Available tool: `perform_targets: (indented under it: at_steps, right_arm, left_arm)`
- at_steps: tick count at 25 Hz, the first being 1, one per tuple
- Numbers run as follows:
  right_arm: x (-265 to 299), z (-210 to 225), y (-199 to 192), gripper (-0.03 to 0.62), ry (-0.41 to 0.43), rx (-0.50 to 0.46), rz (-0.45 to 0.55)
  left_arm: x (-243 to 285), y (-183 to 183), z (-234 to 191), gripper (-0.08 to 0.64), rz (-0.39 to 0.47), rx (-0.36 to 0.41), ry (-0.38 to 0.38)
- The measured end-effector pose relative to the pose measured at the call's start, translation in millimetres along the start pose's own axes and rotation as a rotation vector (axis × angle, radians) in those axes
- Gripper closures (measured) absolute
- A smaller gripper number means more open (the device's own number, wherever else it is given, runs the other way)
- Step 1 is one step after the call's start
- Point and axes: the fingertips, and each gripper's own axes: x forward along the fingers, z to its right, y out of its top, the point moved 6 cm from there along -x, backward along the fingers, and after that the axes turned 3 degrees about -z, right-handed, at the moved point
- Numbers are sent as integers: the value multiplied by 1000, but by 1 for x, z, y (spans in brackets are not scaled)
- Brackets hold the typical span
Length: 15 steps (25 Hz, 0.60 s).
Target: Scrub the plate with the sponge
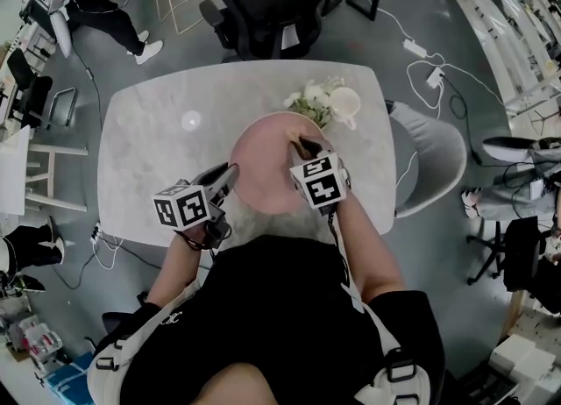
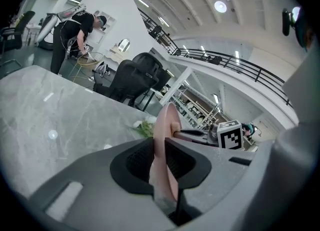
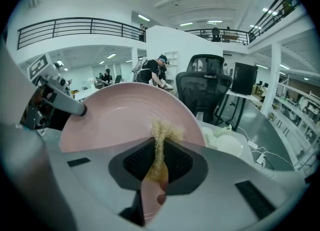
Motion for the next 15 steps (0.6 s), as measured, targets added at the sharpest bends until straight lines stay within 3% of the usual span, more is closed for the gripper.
perform_targets:
  at_steps: [4, 7, 15]
  right_arm:
    - [0, 7, -8, 541, -58, 30, -33]
    - [0, -6, -13, 541, -16, -16, -39]
    - [3, -86, -25, 541, 365, -312, -59]
  left_arm:
    - [-4, 1, -6, 497, 15, -33, 16]
    - [-7, 0, -11, 497, 21, -52, 35]
    - [-12, 4, -23, 497, 62, -112, 62]
